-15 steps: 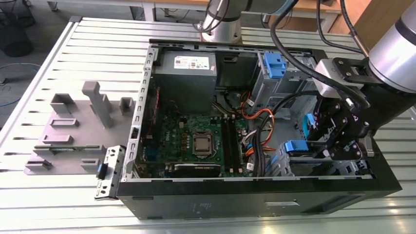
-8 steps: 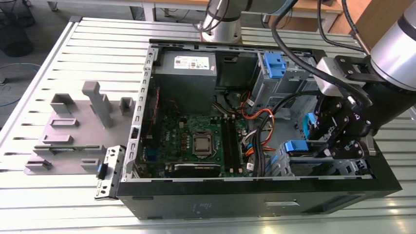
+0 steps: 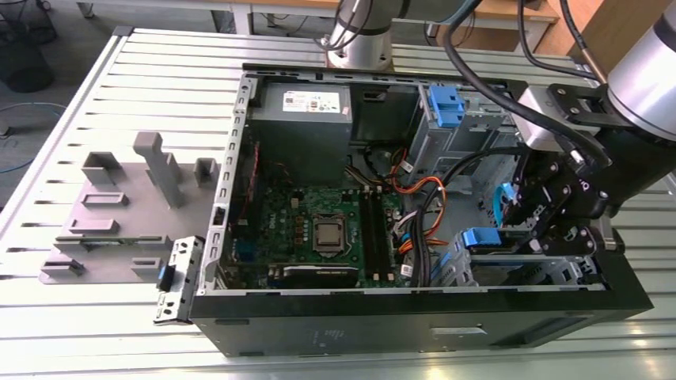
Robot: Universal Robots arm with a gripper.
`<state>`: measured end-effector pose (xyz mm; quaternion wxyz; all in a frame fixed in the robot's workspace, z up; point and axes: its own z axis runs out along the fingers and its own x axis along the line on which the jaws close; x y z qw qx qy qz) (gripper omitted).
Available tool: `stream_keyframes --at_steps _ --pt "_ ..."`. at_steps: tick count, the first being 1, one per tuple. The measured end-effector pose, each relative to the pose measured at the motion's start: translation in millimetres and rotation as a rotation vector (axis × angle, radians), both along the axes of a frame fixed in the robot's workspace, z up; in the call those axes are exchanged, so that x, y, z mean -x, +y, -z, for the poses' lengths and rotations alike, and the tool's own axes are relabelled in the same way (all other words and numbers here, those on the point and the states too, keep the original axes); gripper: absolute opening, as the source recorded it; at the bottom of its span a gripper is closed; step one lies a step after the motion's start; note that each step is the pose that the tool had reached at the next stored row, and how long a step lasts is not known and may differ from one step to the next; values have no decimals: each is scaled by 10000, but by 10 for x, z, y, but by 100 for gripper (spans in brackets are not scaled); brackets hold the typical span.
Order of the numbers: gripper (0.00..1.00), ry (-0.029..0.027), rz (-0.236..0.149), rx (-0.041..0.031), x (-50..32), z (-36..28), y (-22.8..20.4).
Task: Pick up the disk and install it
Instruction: 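Insert the disk into the insertion slot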
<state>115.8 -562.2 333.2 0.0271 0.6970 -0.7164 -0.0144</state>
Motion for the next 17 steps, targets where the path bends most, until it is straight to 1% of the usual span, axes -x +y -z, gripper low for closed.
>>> stream_keyframes --at_steps 3,4,5,7,8,10,15,16,17 --pt "41 0 0 0 0 -5 0" --pt "35 0 0 0 0 -7 0" --pt "35 0 0 0 0 -9 0" --pt "23 0 0 0 0 -12 0" --pt "23 0 0 0 0 -13 0" --pt "11 0 0 1 0 -17 0" --pt "11 0 0 1 0 -18 0" --pt "11 -1 -1 -9 0 -18 0" --pt "11 -19 0 -56 4 -16 -1"
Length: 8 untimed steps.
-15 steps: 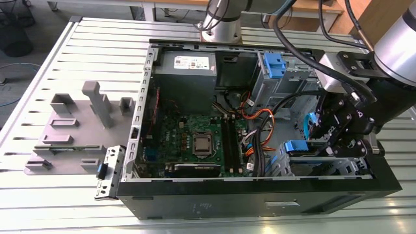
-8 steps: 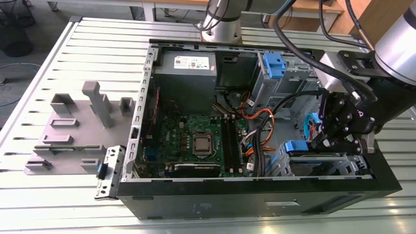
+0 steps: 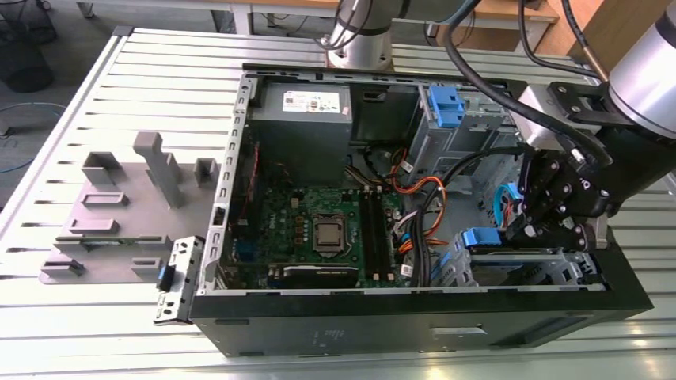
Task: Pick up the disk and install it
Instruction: 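Insert the disk into the insertion slot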
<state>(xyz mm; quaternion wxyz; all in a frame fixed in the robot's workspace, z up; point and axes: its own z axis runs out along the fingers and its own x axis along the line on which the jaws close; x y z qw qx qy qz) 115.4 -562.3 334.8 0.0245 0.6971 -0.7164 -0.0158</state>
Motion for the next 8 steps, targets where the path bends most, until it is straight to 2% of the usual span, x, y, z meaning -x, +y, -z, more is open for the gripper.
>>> stream_keyframes --at_steps 3,8 --pt "11 -73 -11 -140 13 10 -3" --pt "11 -81 -13 -157 16 12 -7"
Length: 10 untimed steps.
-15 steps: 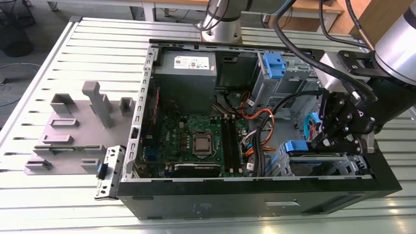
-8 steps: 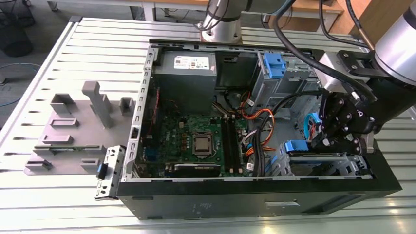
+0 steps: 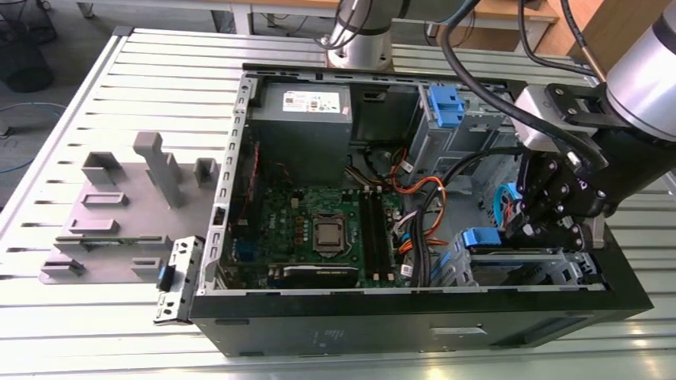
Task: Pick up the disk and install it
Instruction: 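Insert the disk into the insertion slot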
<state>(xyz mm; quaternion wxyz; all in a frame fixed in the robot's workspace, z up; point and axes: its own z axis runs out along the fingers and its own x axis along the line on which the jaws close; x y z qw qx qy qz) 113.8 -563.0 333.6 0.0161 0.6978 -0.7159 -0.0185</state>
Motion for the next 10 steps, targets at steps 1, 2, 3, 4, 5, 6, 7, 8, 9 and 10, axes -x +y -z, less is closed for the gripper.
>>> stream_keyframes --at_steps 1,2,3,4,5,6,7,8,9,10 --pt "11 0 -1 -1 0 0 -7" --pt "11 0 0 1 0 0 -18" --pt "11 -2 0 2 0 1 -24" --pt "11 -14 1 -1 0 8 -28" --pt "11 -39 1 -4 0 20 -31" --pt "11 -62 0 -1 0 27 -34" --pt "11 -67 0 2 0 27 -34" --pt "11 -67 -1 2 0 27 -34" --pt "11 -67 -1 3 0 27 -34" --pt "11 -68 0 2 0 27 -34"
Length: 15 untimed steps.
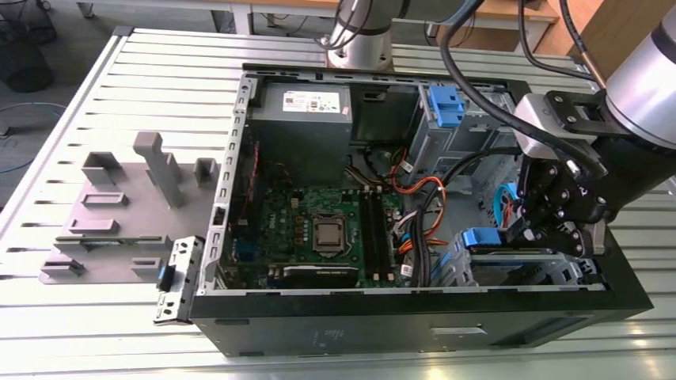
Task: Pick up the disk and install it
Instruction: 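Insert the disk into the insertion slot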
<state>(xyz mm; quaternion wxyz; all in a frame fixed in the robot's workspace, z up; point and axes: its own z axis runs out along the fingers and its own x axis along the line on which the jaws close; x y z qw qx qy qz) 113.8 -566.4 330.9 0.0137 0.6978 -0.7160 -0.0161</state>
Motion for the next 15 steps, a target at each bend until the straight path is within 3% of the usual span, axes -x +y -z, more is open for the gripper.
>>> stream_keyframes --at_steps 15 --pt "11 -9 0 1 1 52 -1"
